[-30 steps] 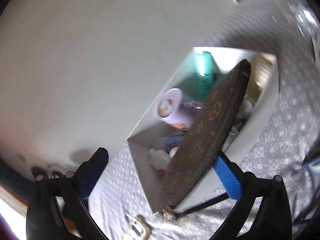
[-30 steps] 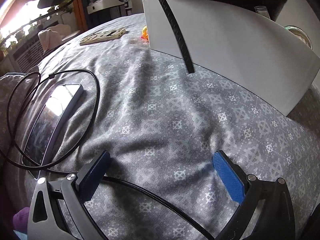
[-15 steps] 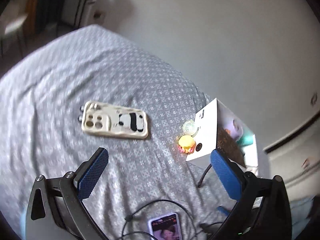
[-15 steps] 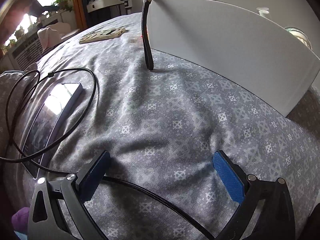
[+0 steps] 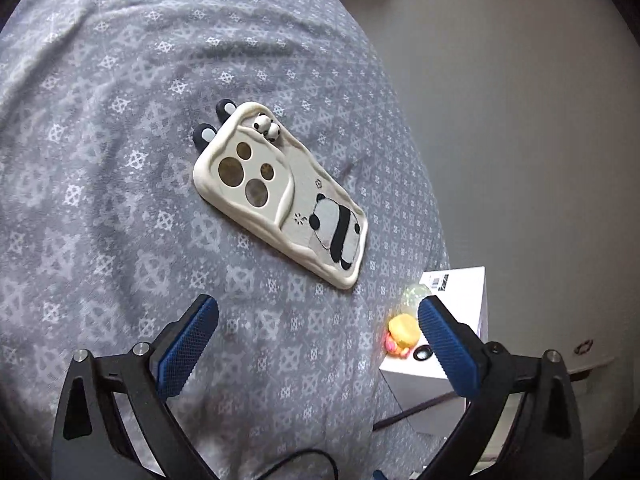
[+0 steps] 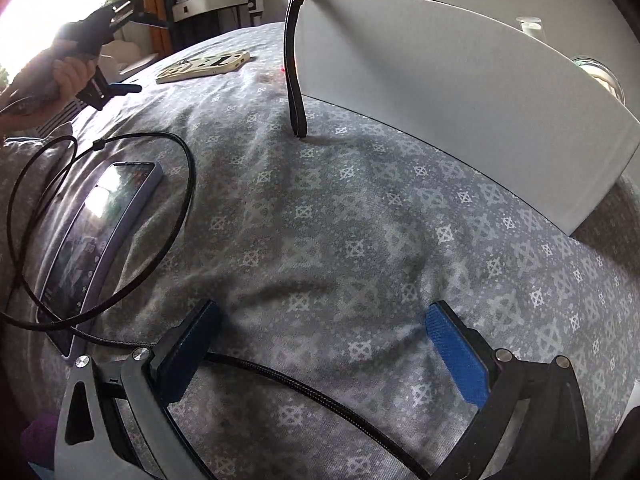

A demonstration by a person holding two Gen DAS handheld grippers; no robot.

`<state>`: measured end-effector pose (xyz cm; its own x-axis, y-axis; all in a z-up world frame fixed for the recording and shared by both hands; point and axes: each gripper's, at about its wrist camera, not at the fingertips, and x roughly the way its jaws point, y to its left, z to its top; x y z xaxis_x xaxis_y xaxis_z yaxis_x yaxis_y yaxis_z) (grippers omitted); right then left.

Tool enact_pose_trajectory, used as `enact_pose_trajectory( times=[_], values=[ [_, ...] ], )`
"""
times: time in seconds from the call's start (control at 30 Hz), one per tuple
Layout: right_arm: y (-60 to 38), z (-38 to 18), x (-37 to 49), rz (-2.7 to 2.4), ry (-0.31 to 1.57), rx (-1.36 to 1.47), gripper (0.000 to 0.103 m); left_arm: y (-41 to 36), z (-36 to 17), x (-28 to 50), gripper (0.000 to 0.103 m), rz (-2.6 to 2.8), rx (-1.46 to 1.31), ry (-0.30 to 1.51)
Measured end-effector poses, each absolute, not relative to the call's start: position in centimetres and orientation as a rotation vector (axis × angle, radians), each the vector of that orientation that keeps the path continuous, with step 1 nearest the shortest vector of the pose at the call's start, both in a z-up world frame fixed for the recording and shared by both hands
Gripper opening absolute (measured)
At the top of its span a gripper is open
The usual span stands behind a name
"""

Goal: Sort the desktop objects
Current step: 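Move the left gripper to the cream panda phone case and grasp it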

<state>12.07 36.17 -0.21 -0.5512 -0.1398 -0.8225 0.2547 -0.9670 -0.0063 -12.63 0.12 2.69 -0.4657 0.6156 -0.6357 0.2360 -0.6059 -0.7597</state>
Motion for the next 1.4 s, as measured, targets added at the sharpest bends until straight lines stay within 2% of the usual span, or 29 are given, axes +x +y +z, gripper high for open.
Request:
enact_pose_trajectory(
  times=[0.1, 0.3, 0.37, 0.4, 0.43, 0.47, 0.5, 0.6, 0.67, 0.7, 0.73, 0.87, 0.97, 1.1, 1.17, 1.2, 1.23, 1.3, 1.4],
  values=[
    [36.2, -0.2, 12.1, -2.578, 0.183, 1.350, 0.103, 1.5, 1.4, -14.1, 0.086, 2.190, -1.451, -1.210],
    [36.1, -0.2, 12.1, -2.578, 0.183, 1.350, 0.103, 2.2, 0.8, -17.0, 0.082, 2.284, -1.333, -1.236],
    [36.0, -0.2, 12.2, -2.579, 0.183, 1.350, 0.103, 1.8, 0.7, -18.6, 0.074, 2.298, -1.302, -1.259],
    [35.9, -0.2, 12.2, -2.579, 0.183, 1.350, 0.103, 1.6, 0.7, -19.4, 0.066, 2.306, -1.299, -1.258],
    [35.9, -0.2, 12.1, -2.579, 0.184, 1.350, 0.103, 1.4, 0.7, -20.2, 0.050, 2.318, -1.293, -1.246],
    [35.9, -0.2, 12.2, -2.579, 0.185, 1.350, 0.103, 1.4, 0.7, -21.1, 0.039, 2.318, -1.302, -1.218],
    [35.9, -0.2, 12.2, -2.579, 0.185, 1.349, 0.103, 1.5, 0.5, -22.3, 0.020, 2.302, -1.327, -1.180],
    [35.7, -0.3, 12.1, -2.579, 0.187, 1.349, 0.103, 2.1, 0.2, -24.5, 0.017, 2.244, -1.335, -1.124],
    [35.6, -0.3, 12.1, -2.579, 0.186, 1.348, 0.103, 2.6, 0.2, -25.4, 0.010, 2.213, -1.339, -1.086],
    [35.5, -0.3, 12.1, -2.579, 0.185, 1.348, 0.103, 3.0, 0.3, -25.8, 0.001, 2.198, -1.341, -1.044],
    [35.4, -0.3, 12.1, -2.578, 0.185, 1.347, 0.103, 3.6, 0.6, -26.1, 0.000, 2.189, -1.340, -0.985],
    [35.3, -0.3, 12.1, -2.579, 0.185, 1.347, 0.103, 5.1, 3.2, -26.2, 0.000, 2.159, -1.283, -0.758],
    [35.3, -0.3, 12.1, -2.578, 0.184, 1.346, 0.103, 4.4, 5.4, -25.2, 0.000, 2.140, -1.252, -0.709],
    [35.0, -0.5, 11.9, -2.578, 0.192, 1.348, 0.103, 4.0, 6.4, -25.2, 0.002, 2.174, -1.343, -0.674],
    [34.8, -0.5, 11.9, -2.579, 0.196, 1.349, 0.103, 5.3, 7.2, -25.6, 0.015, 2.192, -1.339, -0.665],
    [34.7, -0.5, 11.9, -2.580, 0.198, 1.350, 0.103, 6.5, 7.4, -26.0, 0.029, 2.202, -1.344, -0.628],
    [34.6, -0.5, 12.0, -2.581, 0.201, 1.350, 0.103, 7.8, 7.7, -26.1, 0.055, 2.211, -1.363, -0.577],
    [34.3, -0.6, 11.9, -2.582, 0.205, 1.351, 0.103, 10.0, 7.9, -26.5, 0.087, 2.209, -1.396, -0.545],
    [34.6, -0.6, 12.1, -2.581, 0.204, 1.349, 0.103, 12.4, 7.8, -28.0, 0.092, 2.157, -1.378, -0.678]
  ],
)
